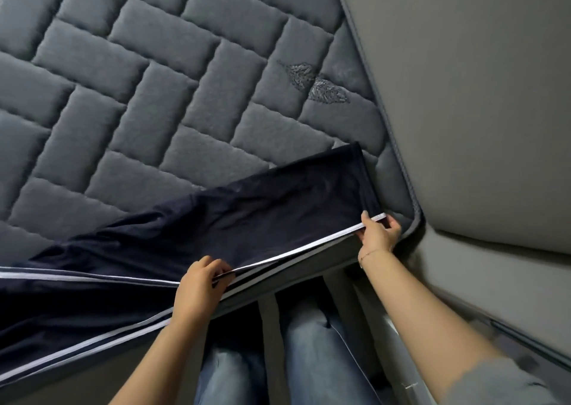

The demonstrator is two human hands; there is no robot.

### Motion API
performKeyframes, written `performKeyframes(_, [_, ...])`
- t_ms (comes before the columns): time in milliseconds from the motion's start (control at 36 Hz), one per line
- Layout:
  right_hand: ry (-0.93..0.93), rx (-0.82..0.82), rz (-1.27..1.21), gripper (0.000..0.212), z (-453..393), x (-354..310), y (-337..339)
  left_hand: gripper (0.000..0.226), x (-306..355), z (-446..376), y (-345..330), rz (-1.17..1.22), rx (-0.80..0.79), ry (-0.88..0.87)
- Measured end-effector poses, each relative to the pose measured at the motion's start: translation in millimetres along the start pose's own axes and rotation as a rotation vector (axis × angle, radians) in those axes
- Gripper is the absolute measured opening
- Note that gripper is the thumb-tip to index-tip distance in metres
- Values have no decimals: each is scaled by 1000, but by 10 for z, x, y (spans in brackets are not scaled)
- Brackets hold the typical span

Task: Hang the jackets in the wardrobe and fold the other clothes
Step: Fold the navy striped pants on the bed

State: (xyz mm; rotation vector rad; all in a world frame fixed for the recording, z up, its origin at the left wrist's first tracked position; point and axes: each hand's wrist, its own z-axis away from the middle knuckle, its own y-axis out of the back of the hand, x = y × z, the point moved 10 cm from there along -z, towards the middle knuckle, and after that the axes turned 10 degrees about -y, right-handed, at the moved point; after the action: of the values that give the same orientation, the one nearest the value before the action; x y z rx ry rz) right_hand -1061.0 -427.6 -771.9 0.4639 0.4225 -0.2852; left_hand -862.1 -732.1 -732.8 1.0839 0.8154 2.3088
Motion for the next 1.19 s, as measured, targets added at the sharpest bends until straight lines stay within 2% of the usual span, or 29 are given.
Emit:
performKeyframes(194, [17,-14,-10,53,-39,-43,79,8,18,-58,-201,8,-54,44])
performKeyframes(250, [-75,-43,-86,50,-43,40,54,8,-9,-90,-279,40,-84,60])
performKeyframes(306, [-215,-140,-165,45,7,178,-45,10,-43,-129,-358,104,-124,87])
performKeyframes(417, [-374,-265,-132,42,263,563,-189,41,-66,-205,-465,293,-218,127])
performKeyframes(472, [-404,-268,-97,43,406,818,-206,47,-80,-193,-447,400,-211,133])
performKeyframes(528, [-421,-258,-55,40,565,1080,-228,47,-156,-144,-352,490,-138,151])
performKeyframes(611, [-441,-275,8,15,845,1474,-356,38,-374,-48,-67,549,30,164])
performKeyframes(639, [-450,-288,24,13,960,1612,-422,35,-471,-10,42,564,82,163])
performKeyframes(750, [-461,-317,62,21,1462,2188,-663,28,-966,243,450,644,231,177])
performKeyframes(861, [-448,-251,81,14,1986,2819,-794,30,-1639,625,868,716,352,216])
performKeyframes(944, [-470,-242,106,20,2408,3306,-944,29,-2216,896,1219,759,411,259])
performKeyframes(1056, [-524,-386,135,15,3030,3863,-1363,21,-3005,1240,1773,732,568,342])
performKeyframes(1194, [-484,-593,226,7,3578,4187,-1939,17,-3866,1488,2257,798,782,521])
